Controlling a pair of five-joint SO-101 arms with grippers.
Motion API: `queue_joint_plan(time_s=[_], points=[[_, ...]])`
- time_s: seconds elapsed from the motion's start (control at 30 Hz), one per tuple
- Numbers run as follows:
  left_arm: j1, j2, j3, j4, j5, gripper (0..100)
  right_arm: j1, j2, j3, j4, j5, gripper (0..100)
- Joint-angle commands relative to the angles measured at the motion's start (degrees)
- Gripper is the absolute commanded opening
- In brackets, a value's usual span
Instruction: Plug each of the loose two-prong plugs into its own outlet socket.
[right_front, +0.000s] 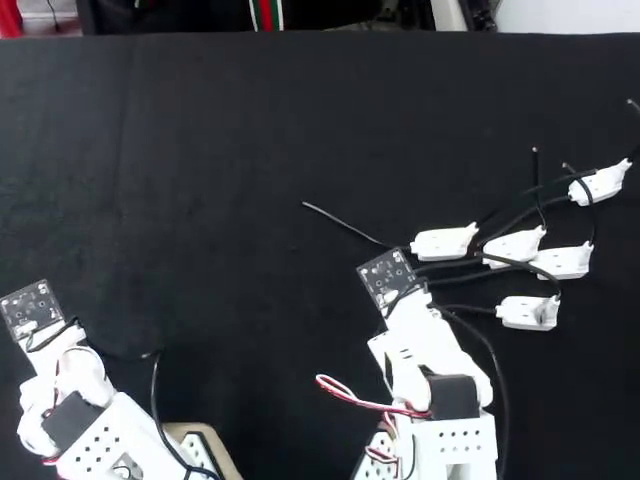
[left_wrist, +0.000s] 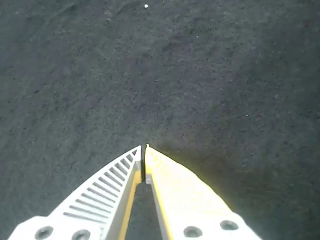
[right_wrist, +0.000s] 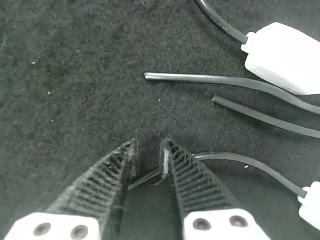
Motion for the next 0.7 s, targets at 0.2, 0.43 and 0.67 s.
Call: queue_joint_plan(time_s=[0.2, 0.43, 0.67], points=[[11.4, -0.4, 1.0, -5.5, 25.5, 3, 0.8, -4.7, 0.1, 0.2, 0.3, 7.8], [18.0, -0.3, 1.0, -3.4, 22.9, 3, 0.8, -4.7, 0.1, 0.2, 0.3, 7.8], [21.0, -0.3, 1.0, -3.5, 21.7, 3, 0.8, -4.7, 0.1, 0.2, 0.3, 7.8]])
